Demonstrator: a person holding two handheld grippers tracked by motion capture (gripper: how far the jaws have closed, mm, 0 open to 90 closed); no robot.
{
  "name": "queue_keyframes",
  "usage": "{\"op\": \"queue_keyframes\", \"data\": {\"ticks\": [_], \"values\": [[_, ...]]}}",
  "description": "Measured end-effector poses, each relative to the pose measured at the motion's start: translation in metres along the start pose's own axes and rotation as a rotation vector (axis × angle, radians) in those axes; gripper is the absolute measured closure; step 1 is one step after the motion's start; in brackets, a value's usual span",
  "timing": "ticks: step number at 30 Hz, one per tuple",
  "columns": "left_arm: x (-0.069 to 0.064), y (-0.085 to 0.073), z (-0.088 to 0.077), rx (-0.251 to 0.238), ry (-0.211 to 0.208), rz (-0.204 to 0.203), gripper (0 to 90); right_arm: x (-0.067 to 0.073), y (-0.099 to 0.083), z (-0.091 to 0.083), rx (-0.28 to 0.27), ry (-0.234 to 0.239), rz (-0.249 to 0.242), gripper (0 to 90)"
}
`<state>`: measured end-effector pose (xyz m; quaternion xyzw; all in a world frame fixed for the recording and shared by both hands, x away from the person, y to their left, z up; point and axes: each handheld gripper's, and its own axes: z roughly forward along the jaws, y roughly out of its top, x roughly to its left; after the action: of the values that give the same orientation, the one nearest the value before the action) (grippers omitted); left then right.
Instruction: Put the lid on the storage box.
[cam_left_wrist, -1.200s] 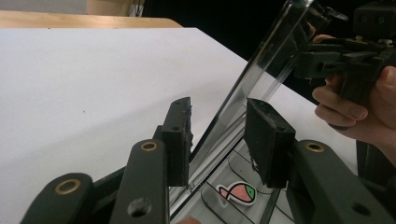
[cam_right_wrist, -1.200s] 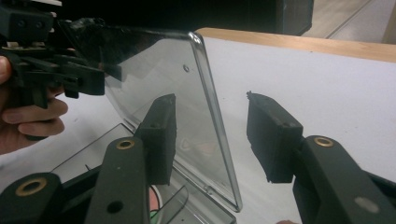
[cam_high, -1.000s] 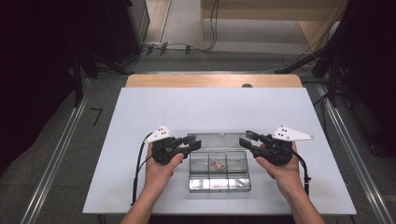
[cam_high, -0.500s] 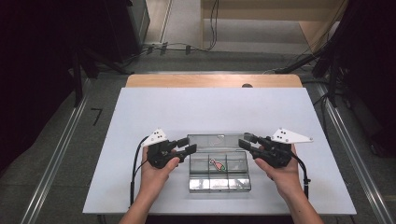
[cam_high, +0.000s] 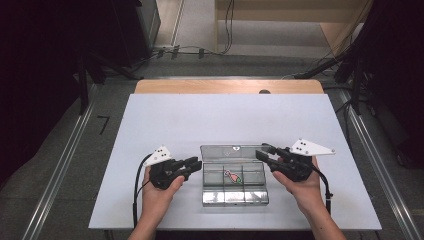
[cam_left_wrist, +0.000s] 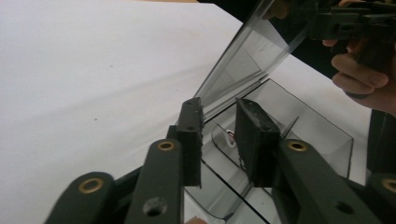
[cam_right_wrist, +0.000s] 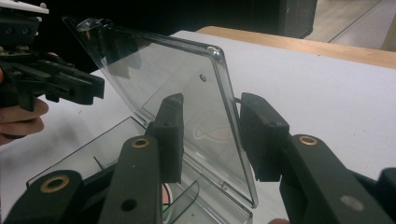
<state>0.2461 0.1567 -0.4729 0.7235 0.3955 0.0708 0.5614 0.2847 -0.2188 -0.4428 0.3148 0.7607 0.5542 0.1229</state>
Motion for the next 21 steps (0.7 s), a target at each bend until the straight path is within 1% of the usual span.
{"op": "queue_keyframes", "data": {"ticks": [1,2,3,4,5,6,8,10,15,17,21], "values": [[0.0,0.0,0.0,0.0,0.0,0.0,76.0,0.0003,-0.0003,-0.0004,0.0,0.001,-0.002,59.0],[-0.0011,0.0,0.0015,0.005,-0.015,0.004,78.5,0.001,-0.0005,-0.001,0.002,-0.001,-0.004,58.9],[-0.0011,0.0,0.0015,0.005,-0.015,0.004,80.9,0.0016,-0.0007,-0.0014,0.001,-0.001,-0.009,58.8],[-0.0014,0.0002,0.0023,0.012,-0.023,0.011,80.9,0.0016,-0.0007,-0.0014,0.001,-0.001,-0.009,58.8],[-0.0021,0.0,0.0035,0.016,-0.029,0.011,82.8,0.0027,-0.0011,-0.0021,0.003,-0.004,-0.01,58.7],[-0.0024,-0.0001,0.0043,0.02,-0.038,0.016,87.1,0.0041,-0.002,-0.0031,0.004,-0.008,-0.013,58.4],[-0.003,-0.0004,0.0056,0.016,-0.046,0.016,89.2,0.0045,-0.0025,-0.0035,0.003,-0.006,-0.016,58.3],[-0.0038,0.0003,0.0067,0.015,-0.057,0.02,89.5,0.0062,-0.0039,-0.0049,0.004,-0.009,-0.014,58.0],[-0.0058,0.0014,0.0078,0.01,-0.067,0.035,89.7,0.0067,-0.0064,-0.0059,-0.003,-0.002,-0.018,57.4],[-0.0071,0.0014,0.0089,0.006,-0.08,0.038,89.7,0.0076,-0.0078,-0.0069,-0.003,0.0,-0.016,56.8],[-0.0078,0.0013,0.0094,0.005,-0.081,0.04,89.7,0.0091,-0.009,-0.0081,-0.001,0.0,-0.02,56.1]]}}
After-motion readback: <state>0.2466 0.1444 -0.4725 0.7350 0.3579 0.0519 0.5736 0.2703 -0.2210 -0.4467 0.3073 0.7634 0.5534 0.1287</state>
